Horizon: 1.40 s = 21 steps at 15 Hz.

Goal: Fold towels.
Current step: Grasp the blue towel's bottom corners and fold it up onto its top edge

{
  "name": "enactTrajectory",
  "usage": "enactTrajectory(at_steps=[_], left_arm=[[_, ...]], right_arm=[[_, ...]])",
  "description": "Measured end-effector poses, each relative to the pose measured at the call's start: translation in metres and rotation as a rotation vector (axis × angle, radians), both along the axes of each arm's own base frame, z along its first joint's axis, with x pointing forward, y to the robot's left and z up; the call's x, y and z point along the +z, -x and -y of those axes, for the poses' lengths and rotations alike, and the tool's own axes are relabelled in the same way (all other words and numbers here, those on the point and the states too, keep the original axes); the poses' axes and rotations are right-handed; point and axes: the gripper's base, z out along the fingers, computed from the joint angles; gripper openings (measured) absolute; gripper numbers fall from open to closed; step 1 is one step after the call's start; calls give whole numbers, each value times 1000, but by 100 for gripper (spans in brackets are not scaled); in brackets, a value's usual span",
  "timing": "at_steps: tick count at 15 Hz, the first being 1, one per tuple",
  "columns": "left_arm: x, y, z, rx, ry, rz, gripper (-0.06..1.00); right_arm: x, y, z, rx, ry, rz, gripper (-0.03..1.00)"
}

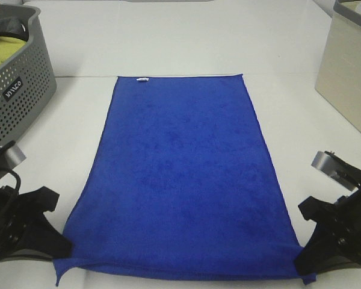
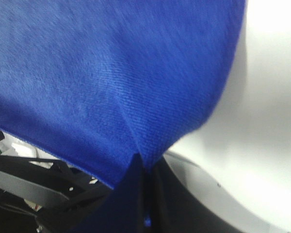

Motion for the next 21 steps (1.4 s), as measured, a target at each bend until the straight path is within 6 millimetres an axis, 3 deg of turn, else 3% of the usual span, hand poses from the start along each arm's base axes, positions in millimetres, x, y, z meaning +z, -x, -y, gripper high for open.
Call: enactTrajectory(at_steps=[4,6,8,9,10,11,13,14,15,18,21], left_arm=[[36,-48,8,60,27,126,1],[59,-86,13,75,28,202,1],[67,-123,18,81,1,236,1],[67,-123,18,81,1,236,1],[66,-142,20,77,-19,245,1],[70,-181,24,73,-53,294,1],[76,-216,28,78,-70,354,1],[76,-216,28,78,-70,354,1],[77,-246,33,80,-68,403,1],[66,-284,38,101,-70,467,1],[56,-314,39,109,-87,536,1]], right_arm=[[35,-63,0,7,-10,195,2],[56,-108,0,20,-14,264,2],[73,-150,1,38,-5,317,2],[73,-150,1,38,-5,317,2],[83,-172,1,47,2,353,2],[95,-213,3,52,17,410,2],[105,-251,3,45,21,479,2],[105,-251,3,45,21,479,2],[104,-286,3,46,16,531,2],[89,-326,3,26,9,578,2],[65,-351,3,25,13,612,2]])
